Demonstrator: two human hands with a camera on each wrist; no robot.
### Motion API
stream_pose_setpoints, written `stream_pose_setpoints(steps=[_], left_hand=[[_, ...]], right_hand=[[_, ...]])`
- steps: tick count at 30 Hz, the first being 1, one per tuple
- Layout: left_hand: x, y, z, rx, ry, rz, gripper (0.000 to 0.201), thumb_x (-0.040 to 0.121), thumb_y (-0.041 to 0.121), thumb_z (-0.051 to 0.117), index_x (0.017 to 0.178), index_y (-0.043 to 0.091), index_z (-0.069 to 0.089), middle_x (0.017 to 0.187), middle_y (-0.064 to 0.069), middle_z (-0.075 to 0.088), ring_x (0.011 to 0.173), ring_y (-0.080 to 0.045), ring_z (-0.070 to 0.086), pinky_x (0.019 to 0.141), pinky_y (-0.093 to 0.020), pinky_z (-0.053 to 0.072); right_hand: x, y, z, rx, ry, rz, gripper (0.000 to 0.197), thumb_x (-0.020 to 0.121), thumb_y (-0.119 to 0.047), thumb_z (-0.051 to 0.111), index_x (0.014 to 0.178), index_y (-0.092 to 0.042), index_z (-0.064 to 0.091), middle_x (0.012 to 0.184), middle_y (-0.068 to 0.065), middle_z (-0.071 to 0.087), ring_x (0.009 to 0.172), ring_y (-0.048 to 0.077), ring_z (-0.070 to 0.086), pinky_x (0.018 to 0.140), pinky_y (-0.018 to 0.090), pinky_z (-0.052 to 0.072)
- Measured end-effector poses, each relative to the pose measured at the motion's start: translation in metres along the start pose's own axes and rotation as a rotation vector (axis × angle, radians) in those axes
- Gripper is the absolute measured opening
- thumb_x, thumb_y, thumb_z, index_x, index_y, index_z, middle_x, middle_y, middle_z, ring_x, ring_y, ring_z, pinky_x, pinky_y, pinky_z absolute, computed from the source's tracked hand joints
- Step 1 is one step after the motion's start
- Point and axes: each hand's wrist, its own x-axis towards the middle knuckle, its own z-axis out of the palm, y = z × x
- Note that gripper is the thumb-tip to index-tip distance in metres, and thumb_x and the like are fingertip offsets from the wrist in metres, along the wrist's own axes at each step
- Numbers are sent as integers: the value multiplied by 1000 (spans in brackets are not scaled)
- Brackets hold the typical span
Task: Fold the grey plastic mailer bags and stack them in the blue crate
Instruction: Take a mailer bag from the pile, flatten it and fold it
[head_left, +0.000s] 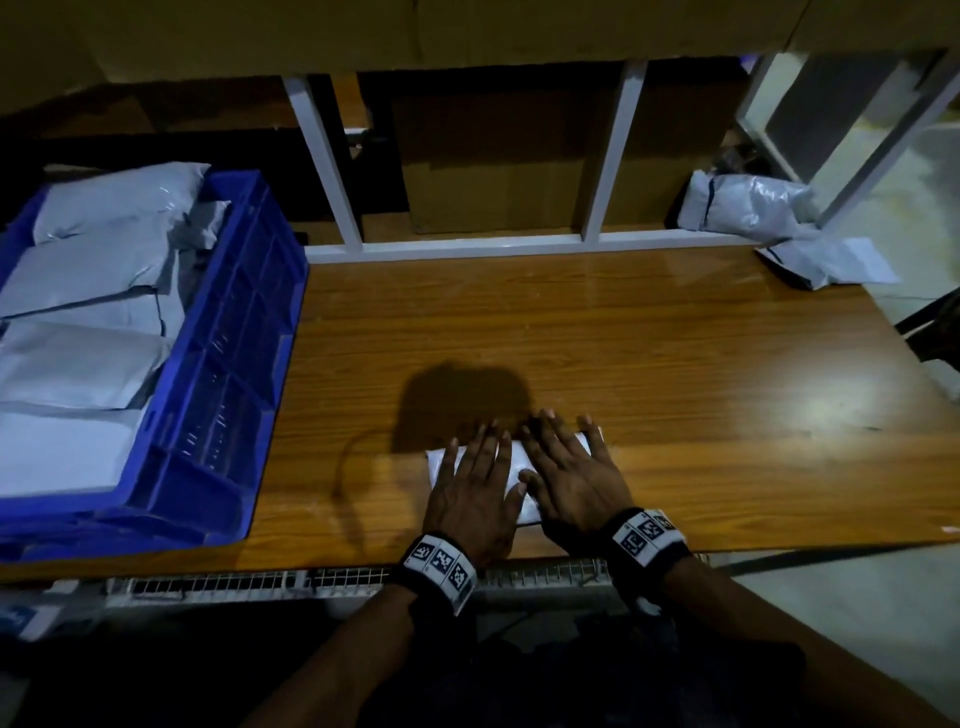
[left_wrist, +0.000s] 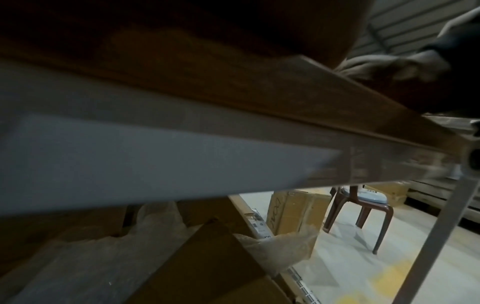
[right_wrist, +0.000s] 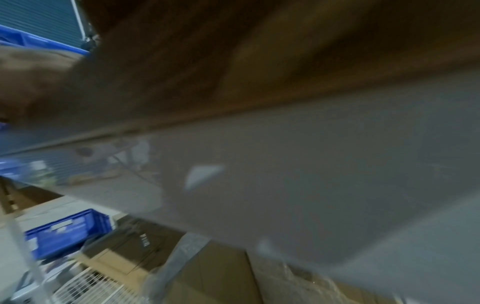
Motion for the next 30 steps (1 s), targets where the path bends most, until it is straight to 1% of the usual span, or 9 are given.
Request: stream_pose_setpoints(steps=[3, 5, 8, 13, 19, 22, 24, 27, 30], left_hand=[[2, -2, 1, -24, -16, 7, 72, 106, 54, 11, 163, 11, 6, 171, -7, -8, 157, -19, -13, 126, -49, -5], [2, -3, 2, -25, 4, 4, 72, 106, 54, 14, 163, 9, 10, 171, -8, -4, 158, -19, -9, 126, -50, -1], [1, -2, 6, -17, 39, 6, 71, 107, 52, 19, 162, 8, 15, 171, -9, 1, 158, -21, -2, 126, -52, 8], [1, -1, 8, -18, 79, 11, 69, 107, 51, 25, 161, 7, 20, 170, -11, 9, 158, -23, 7, 125, -53, 14], [0, -2, 7, -31, 83, 24, 69, 107, 50, 20, 161, 7, 17, 171, -11, 8, 158, -22, 4, 126, -54, 11], [0, -1, 5, -25, 51, 22, 70, 107, 50, 18, 163, 8, 14, 171, -10, 3, 158, -22, -2, 126, -53, 7], [0, -2, 4, -21, 30, 24, 70, 107, 51, 17, 163, 8, 11, 171, -10, 0, 158, -21, -5, 127, -53, 5], [1, -2, 3, -17, 27, 19, 71, 107, 51, 18, 163, 7, 13, 171, -10, 2, 158, -21, -1, 126, -53, 7], [-1, 0, 2, -12, 17, 0, 70, 107, 51, 16, 163, 9, 15, 171, -9, 5, 159, -21, 1, 127, -52, 6]], right_hand=[[-1, 2, 2, -5, 5, -24, 65, 110, -49, 9, 163, -13, 18, 170, 3, 12, 159, 21, -5, 124, 60, 6], [-1, 3, 3, -7, 18, -45, 65, 110, -47, 13, 162, -10, 21, 170, 5, 14, 159, 23, -3, 123, 62, 7], [0, 4, 5, -11, 12, -56, 65, 110, -46, 15, 162, -9, 21, 170, 6, 13, 159, 23, -5, 123, 63, 7], [3, 5, 8, -16, 4, -52, 66, 109, -47, 13, 163, -10, 18, 171, 6, 11, 159, 23, -5, 123, 63, 6], [5, 7, 12, -26, 11, -54, 65, 108, -47, 17, 161, -9, 23, 170, 8, 14, 159, 24, -2, 122, 65, 8], [4, 6, 10, -2, 26, -58, 64, 108, -45, 23, 160, -9, 28, 170, 9, 16, 159, 24, -1, 122, 65, 8], [5, 5, 8, 10, 8, -39, 65, 108, -47, 19, 161, -10, 24, 171, 7, 10, 159, 22, -5, 123, 63, 5], [3, 4, 7, 15, -2, -26, 66, 109, -49, 12, 163, -12, 16, 171, 4, 4, 158, 21, -10, 123, 62, 4], [0, 4, 4, 36, 2, -28, 65, 109, -49, 13, 162, -12, 23, 171, 6, 10, 159, 24, -5, 123, 62, 7]])
